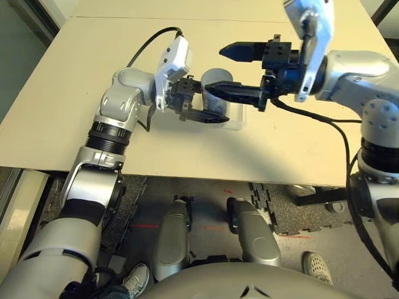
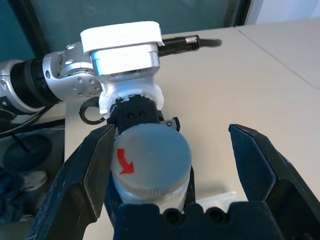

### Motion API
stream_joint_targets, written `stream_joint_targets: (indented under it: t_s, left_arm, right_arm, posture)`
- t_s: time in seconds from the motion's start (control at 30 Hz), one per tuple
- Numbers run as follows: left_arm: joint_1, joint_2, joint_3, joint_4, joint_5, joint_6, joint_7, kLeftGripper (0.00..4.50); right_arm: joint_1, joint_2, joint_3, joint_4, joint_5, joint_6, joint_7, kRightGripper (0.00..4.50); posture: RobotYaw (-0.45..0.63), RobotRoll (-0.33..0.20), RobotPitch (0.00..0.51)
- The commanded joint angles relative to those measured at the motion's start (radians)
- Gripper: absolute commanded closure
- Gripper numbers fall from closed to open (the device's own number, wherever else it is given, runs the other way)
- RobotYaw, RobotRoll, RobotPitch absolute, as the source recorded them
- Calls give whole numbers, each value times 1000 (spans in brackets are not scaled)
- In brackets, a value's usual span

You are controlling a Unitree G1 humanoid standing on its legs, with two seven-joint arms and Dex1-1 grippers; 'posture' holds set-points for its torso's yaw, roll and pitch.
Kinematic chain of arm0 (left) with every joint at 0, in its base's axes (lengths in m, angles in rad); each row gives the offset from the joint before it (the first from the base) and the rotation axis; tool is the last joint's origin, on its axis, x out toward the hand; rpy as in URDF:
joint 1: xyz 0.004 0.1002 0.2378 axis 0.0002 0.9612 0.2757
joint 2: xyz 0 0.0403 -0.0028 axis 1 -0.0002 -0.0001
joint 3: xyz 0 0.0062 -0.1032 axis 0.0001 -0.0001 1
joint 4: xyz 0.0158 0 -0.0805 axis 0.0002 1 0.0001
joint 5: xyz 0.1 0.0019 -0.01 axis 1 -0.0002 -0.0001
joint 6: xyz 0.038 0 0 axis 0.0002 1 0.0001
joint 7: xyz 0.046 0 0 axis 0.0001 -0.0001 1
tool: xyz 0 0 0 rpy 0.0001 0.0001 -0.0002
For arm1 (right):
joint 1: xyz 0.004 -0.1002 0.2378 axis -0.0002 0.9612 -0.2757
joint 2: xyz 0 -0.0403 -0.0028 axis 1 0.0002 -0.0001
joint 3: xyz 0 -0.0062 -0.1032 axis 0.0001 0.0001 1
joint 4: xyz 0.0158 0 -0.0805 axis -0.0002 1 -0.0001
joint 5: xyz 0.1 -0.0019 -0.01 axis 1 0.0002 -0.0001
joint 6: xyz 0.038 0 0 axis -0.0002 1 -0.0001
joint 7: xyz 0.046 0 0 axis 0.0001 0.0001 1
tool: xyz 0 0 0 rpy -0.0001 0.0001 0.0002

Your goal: Pour the medicine from the bottle into the box.

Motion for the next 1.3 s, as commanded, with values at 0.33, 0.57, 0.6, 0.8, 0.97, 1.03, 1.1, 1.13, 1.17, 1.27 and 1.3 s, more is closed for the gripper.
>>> stream_joint_targets:
  t_s: [0.33, 0.57, 0.6, 0.8, 0.97, 1.03, 1.1, 1.13, 1.17, 1.27, 1.3]
  left_arm:
    - [-15, -7, -1, 2, 15, -7, 7, 1782]
    - [-16, -7, 2, -8, 10, 0, 11, 1782]
    - [-16, -6, 2, -9, 10, 0, 12, 1782]
    - [-12, -2, 0, -13, 9, 3, 14, 1782]
    - [-5, 3, 0, -12, 11, 0, 16, 1782]
    - [-2, 5, 2, -9, 13, -2, 18, 1782]
    - [-1, 7, 3, -6, 14, -6, 22, 1782]
    - [-1, 9, 5, -4, 14, -7, 24, 1782]
    - [-2, 10, 6, -1, 15, -9, 25, 1782]
    - [-4, 15, 7, 8, 17, -15, 28, 1782]
    - [-6, 17, 7, 14, 17, -18, 28, 1782]
  right_arm:
    - [24, 5, 44, -9, -28, -2, 19, 0]
    - [49, -17, 55, 24, -76, -32, 20, 0]
    - [52, -19, 52, 31, -82, -37, 19, 0]
    - [60, -28, 2, 47, -82, -34, -1, 0]
    - [81, -45, -57, 33, -58, -8, -19, 0]
    - [95, -53, -90, 23, -40, 6, -27, 0]
    - [113, -64, -125, 13, -20, 21, -33, 0]
    - [127, -74, -147, 6, -7, 31, -35, 0]
    - [139, -83, -166, 1, 3, 39, -37, 0]
    - [177, -118, -206, -12, 28, 52, -36, 0]
    - [189, -131, -214, -19, 36, 57, -34, 0]
  posture:
    - [-68, 0, 191]
    - [-67, 0, 190]
    - [-67, 0, 190]
    - [-70, 0, 191]
    - [-73, 0, 191]
    - [-76, 0, 190]
    - [-76, 0, 190]
    - [-76, 0, 190]
    - [-77, 0, 188]
    - [-77, 0, 188]
    - [-81, 0, 188]
